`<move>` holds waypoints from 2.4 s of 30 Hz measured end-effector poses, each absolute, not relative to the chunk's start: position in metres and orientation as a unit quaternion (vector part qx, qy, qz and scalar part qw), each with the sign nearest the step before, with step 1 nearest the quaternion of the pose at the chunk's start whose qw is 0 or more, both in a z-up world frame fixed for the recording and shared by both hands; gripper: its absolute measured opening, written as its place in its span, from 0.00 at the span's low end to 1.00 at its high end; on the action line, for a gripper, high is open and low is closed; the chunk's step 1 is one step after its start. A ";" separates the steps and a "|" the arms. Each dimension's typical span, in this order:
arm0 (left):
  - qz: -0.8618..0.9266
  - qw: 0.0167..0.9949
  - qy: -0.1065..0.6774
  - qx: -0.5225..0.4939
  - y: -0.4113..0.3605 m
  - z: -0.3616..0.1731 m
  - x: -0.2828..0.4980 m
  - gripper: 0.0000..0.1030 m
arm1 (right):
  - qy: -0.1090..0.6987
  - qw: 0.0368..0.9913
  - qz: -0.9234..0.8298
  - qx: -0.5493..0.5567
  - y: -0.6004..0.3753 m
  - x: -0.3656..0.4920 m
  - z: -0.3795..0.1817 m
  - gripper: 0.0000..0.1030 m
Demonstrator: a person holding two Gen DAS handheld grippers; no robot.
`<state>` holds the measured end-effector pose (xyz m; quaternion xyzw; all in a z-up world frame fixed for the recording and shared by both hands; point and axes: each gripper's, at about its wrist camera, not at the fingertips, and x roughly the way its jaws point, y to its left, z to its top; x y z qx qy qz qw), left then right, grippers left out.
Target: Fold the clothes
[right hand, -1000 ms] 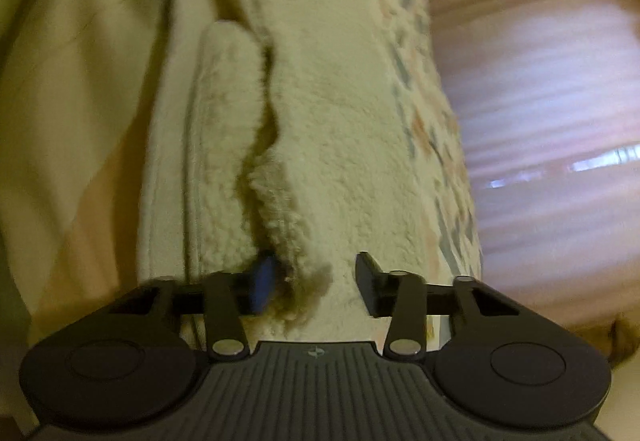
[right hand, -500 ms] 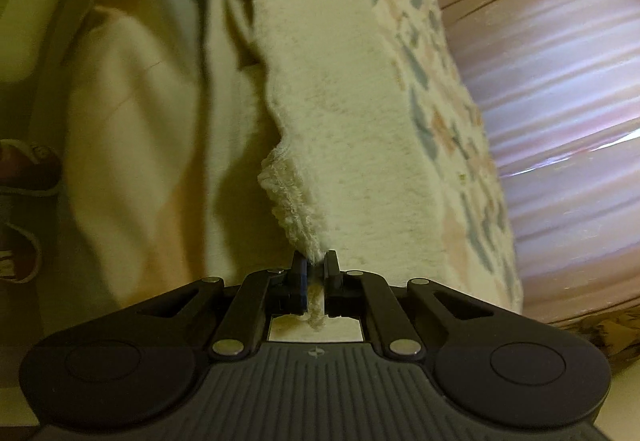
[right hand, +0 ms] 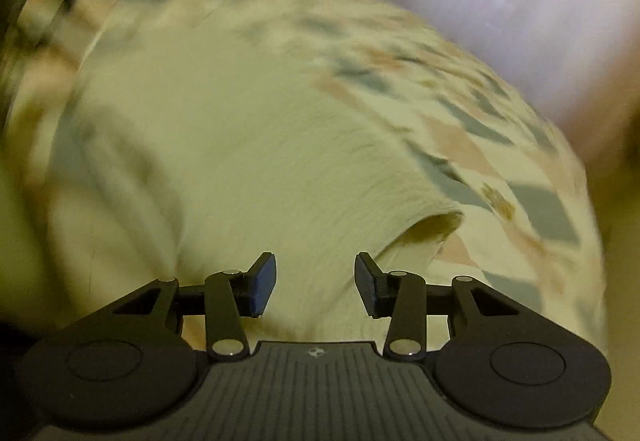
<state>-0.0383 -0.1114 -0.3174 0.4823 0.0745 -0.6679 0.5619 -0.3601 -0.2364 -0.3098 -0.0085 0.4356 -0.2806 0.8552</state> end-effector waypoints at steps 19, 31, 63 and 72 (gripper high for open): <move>-0.612 0.672 0.213 0.358 -0.295 -0.376 0.082 0.18 | 0.373 0.817 -0.399 0.184 -0.433 -0.300 -0.381 0.32; -0.607 0.644 0.328 0.331 -0.149 -0.359 -0.014 0.19 | 0.413 0.819 -0.351 0.186 -0.255 -0.340 -0.348 0.31; -0.359 0.682 0.588 -0.244 -0.052 -0.410 0.057 0.60 | 0.350 0.824 -0.370 0.248 -0.245 -0.342 -0.340 0.35; -0.410 0.687 0.571 -0.184 -0.080 -0.420 0.059 0.34 | 0.349 0.823 -0.370 0.253 -0.248 -0.326 -0.345 0.35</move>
